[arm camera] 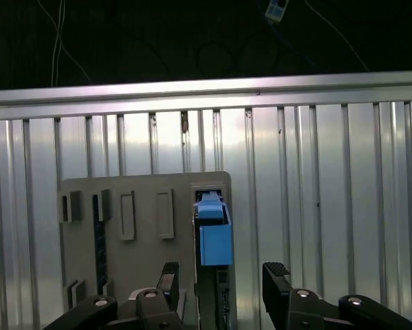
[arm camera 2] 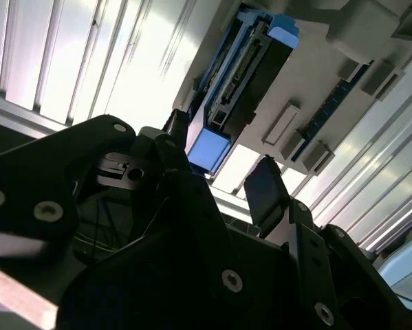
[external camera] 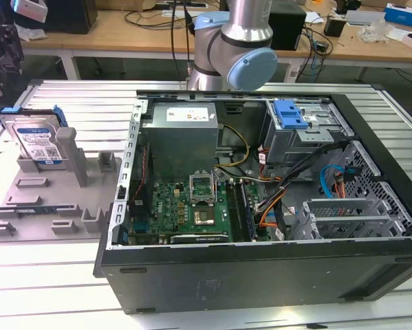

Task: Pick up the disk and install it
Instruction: 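Pick up the disk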

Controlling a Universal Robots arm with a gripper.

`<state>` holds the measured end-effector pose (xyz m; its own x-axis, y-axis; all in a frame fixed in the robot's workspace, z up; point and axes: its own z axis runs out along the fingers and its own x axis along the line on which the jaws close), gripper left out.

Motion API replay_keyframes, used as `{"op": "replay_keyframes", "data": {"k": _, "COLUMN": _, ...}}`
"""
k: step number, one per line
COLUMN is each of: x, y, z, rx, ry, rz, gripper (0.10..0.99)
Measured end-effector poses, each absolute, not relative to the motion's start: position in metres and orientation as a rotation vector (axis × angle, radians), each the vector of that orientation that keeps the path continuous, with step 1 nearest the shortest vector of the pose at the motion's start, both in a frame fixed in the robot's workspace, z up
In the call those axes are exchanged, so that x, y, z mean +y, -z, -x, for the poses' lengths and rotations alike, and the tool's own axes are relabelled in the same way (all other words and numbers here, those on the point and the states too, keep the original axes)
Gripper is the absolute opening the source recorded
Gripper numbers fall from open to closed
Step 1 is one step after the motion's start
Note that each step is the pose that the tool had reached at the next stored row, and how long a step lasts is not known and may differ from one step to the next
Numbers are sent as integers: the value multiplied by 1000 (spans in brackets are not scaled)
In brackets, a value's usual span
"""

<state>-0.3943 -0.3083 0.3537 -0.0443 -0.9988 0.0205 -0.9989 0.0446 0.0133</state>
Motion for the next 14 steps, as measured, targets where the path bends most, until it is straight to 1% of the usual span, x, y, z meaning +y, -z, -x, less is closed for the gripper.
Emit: {"op": "replay_keyframes", "data": {"k": 14, "x": -308, "y": -344, "z": 399, "rx": -2227, "ry": -7, "rz": -2181, "gripper": 600}}
